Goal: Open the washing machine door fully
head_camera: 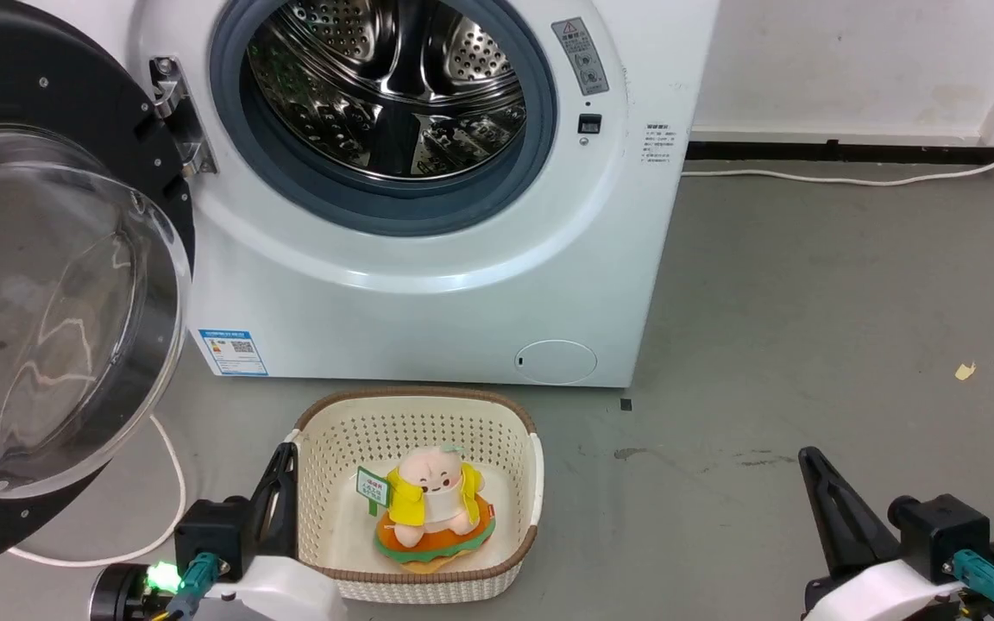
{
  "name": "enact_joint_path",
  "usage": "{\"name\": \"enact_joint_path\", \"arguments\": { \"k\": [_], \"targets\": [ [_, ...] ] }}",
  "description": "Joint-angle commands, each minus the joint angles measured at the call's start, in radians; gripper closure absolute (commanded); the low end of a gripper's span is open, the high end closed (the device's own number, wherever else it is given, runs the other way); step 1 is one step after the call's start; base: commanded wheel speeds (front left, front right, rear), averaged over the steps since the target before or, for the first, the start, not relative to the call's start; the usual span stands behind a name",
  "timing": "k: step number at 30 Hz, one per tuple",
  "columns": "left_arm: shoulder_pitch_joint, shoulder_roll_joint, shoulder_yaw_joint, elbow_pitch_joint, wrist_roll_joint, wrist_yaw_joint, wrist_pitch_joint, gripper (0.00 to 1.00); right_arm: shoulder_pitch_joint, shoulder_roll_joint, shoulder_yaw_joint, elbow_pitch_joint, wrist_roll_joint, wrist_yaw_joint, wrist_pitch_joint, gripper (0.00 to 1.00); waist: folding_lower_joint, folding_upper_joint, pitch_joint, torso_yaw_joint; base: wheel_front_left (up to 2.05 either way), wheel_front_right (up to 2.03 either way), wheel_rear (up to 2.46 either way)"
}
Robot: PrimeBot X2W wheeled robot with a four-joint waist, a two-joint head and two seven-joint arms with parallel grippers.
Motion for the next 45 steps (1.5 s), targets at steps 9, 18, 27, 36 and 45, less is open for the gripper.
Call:
{"name": "enact_joint_path", "arguments": {
  "k": [9, 18, 27, 36, 45],
  "targets": [
    [-0.014, -0.012, 0.020, -0.012, 0.023, -0.016, 0.018, 1.00, -0.029, 0.003, 0.010, -0.005, -0.015, 0.001, 0.019, 1.00, 0.0000, 0.0000, 0.001, -0.007, 0.00, 0.00, 0.00],
    [-0.017, -0.020, 0.034, -0.017, 0.037, -0.022, 0.029, 1.00, -0.037, 0.003, 0.016, -0.006, -0.023, 0.001, 0.032, 1.00, -0.0001, 0.0000, 0.002, -0.012, 0.00, 0.00, 0.00],
    [-0.020, -0.029, 0.049, -0.022, 0.052, -0.030, 0.043, 1.00, -0.045, 0.003, 0.023, -0.007, -0.032, 0.001, 0.047, 1.00, -0.0001, 0.0000, 0.003, -0.018, 0.00, 0.00, 0.00],
    [-0.020, -0.030, 0.051, -0.023, 0.054, -0.030, 0.044, 1.00, -0.046, 0.003, 0.024, -0.007, -0.033, 0.001, 0.048, 1.00, -0.0001, 0.0000, 0.003, -0.019, 0.00, 0.00, 0.00],
    [-0.020, -0.030, 0.051, -0.023, 0.054, -0.030, 0.044, 1.00, -0.046, 0.003, 0.024, -0.007, -0.033, 0.001, 0.048, 1.00, -0.0001, 0.0000, 0.003, -0.019, 0.00, 0.00, 0.00]
  ]
}}
